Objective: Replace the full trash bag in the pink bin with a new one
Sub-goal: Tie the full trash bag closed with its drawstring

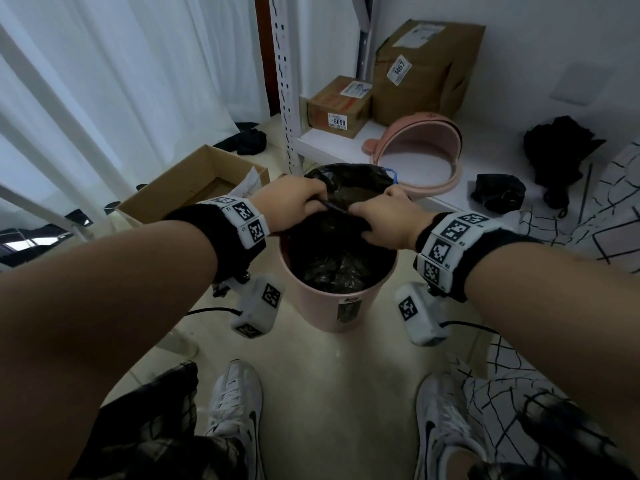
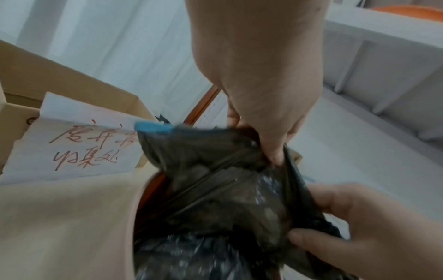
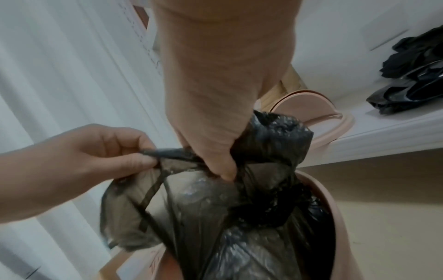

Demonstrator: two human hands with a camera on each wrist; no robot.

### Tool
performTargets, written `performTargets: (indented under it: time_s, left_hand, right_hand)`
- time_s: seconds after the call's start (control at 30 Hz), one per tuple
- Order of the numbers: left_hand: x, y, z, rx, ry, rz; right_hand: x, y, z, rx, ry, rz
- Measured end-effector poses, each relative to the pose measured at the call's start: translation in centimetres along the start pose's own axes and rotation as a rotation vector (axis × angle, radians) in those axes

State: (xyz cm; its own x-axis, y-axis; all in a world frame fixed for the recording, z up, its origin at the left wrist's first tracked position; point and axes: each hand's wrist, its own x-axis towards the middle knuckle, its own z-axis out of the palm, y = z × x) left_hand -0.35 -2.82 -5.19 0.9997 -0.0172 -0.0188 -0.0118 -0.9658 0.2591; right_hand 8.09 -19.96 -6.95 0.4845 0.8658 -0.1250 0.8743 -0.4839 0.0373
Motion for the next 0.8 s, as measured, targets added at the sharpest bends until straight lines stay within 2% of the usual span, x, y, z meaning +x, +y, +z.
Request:
performTargets:
  time_s: [0.1,0.17,0.23,0.27,0.33,0.4,0.43,0.5,0.6,0.73,0.8]
  left_hand:
    - [-0.2,-1.0,-1.2,0.017,-0.027,-0.036]
    - [-0.7,-1.8,-1.6,0.132,-0.203,-0.113]
    - [-1.1,-2.5,-1.5,0.3,-0.413,-0.212]
    - [-1.3,-2.7,-1.6,0.357,-0.417,-0.247]
    - [-1.2,-3.2,-2.0,0.342,-0.256,-0.287]
    - [-1.0,-3.4,-2.4,0.23,-0.018,-0.271]
    - [-0.9,-3.2,-2.6,0.168,0.03,-0.256]
    - [-1.0,-3.0,-2.5,0.057,-0.007,-0.229]
    - [-1.3,-2.8,-2.1,-0.065,-0.031,-0.307]
    - [-0.7,-4.2,-1.5,-0.192,0.145,-0.464]
    - [-0.3,-4.8,-0.7,-0.147,0.165,-0.531]
  right_hand:
    - [0.2,1.1,-1.6,-0.056,0.119,0.079]
    - [0.1,1.9,-2.1,-0.106,0.174,0.097]
    - [-0.1,2.3,-2.2,-0.169,0.124,0.089]
    - [-0.2,2.2,-2.1,-0.187,0.071,0.077]
    - [-0.1,1.9,-1.8,-0.173,0.019,0.057]
    - [0.3,1.5,-2.0,-0.086,0.075,0.057]
    - [0.5,1.3,-2.3,-0.013,0.114,0.064]
    - [1.0,0.9,-3.0,0.129,0.11,0.084]
    - [1.5,0.7,-2.7,0.213,-0.009,0.171]
    - [1.9,1.1,-1.3,0.175,0.131,0.347]
    - [2.0,1.5,-0.8,0.158,0.101,0.459]
